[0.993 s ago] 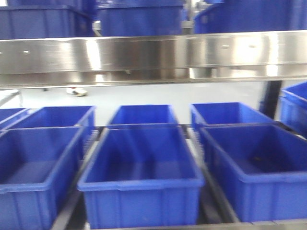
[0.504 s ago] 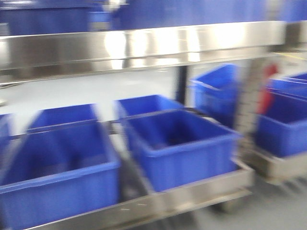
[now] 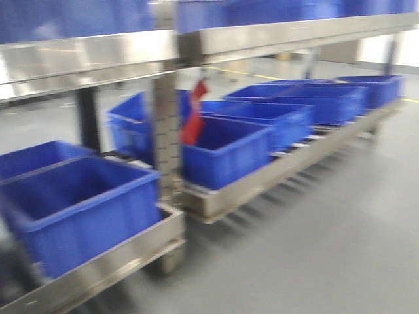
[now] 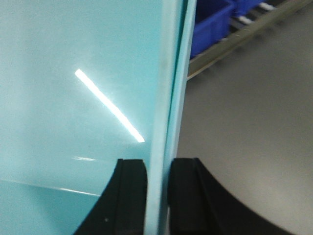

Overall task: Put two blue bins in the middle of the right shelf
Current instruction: 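Turn and drive the base across the floor carrying the teal bin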

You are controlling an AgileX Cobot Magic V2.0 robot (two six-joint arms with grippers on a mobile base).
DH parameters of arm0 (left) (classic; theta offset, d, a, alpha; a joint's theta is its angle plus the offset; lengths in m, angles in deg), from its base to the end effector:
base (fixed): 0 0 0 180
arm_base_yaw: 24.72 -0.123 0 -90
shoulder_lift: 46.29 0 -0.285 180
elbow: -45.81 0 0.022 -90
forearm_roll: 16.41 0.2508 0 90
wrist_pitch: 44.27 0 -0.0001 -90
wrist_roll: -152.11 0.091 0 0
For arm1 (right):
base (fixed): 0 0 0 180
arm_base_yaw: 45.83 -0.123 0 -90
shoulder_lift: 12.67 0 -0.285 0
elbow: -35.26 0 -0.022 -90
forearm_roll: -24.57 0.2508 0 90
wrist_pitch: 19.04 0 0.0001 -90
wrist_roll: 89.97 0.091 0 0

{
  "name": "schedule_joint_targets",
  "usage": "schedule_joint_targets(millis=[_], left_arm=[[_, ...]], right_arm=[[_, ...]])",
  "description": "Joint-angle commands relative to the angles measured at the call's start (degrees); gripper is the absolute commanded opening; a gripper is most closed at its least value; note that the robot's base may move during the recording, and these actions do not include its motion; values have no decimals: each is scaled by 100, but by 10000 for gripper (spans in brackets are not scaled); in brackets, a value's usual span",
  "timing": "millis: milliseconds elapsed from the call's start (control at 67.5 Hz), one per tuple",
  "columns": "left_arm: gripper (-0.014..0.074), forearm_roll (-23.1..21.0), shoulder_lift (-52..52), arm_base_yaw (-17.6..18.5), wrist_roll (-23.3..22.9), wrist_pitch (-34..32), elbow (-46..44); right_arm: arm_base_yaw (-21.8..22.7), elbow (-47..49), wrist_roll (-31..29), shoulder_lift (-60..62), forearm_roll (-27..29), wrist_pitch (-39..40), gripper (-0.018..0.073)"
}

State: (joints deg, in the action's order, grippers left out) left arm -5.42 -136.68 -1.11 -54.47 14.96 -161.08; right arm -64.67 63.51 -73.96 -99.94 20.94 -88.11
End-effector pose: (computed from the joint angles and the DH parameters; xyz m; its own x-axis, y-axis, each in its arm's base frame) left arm 0.2739 -0.1035 0.4916 -0.5526 -0.1426 -0.8211 0.0760 0.9725 -0.2201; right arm 0.2493 0.0794 0.4996 -0.6349 0.0512 -0.7709 -0.1210 0.9789 0.1647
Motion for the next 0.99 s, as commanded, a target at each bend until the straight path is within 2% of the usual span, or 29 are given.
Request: schedule_joint_targets(millis=[0,978], left_arm=[[-111,8,58,4,-39,-640,-93],[-111,8,58,4,-39,-640,-93]], right_arm=[[-21,93,-55,118,268,437,-167],[-21,93,-55,118,268,437,-167]])
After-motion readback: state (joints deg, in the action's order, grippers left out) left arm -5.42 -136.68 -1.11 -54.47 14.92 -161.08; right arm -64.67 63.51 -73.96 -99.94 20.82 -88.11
